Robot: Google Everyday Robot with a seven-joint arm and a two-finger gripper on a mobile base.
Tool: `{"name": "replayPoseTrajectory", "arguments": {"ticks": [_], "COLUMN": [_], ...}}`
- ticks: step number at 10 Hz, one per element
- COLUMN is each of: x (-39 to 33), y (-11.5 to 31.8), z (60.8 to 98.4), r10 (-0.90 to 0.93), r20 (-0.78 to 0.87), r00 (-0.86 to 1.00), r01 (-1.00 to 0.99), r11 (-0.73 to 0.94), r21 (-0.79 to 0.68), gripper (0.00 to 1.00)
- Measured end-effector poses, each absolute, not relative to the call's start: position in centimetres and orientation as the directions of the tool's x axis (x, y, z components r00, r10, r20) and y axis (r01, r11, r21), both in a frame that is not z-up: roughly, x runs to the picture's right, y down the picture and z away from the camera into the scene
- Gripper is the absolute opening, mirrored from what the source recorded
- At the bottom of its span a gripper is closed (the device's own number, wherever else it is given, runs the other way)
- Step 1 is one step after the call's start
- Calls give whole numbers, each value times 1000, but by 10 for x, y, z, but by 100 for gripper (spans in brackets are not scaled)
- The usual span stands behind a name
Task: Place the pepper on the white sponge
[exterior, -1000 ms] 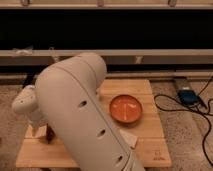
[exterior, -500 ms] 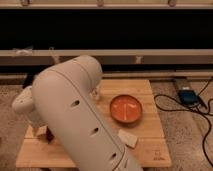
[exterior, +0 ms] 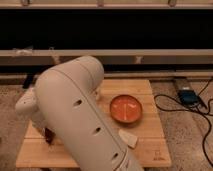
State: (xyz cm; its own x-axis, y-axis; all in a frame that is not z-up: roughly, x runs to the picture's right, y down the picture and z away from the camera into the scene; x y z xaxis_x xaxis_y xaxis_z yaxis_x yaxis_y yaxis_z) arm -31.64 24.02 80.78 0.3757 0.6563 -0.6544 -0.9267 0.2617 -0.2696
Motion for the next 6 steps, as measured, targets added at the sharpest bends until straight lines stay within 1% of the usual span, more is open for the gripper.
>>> {"name": "replayPoseTrajectory", "arguments": {"ticks": [1,4,6], "x": [-301,-244,-203], "y": [240,237,245], "z": [802,775,764], "r10": [668,705,721], "r20": [-649,-630,-631], "r00": [365,326,288], "r01": [-931,-943,-952], "r11": [247,192,145], "r21": [-269,-272,-269], "gripper": [1,0,0]}}
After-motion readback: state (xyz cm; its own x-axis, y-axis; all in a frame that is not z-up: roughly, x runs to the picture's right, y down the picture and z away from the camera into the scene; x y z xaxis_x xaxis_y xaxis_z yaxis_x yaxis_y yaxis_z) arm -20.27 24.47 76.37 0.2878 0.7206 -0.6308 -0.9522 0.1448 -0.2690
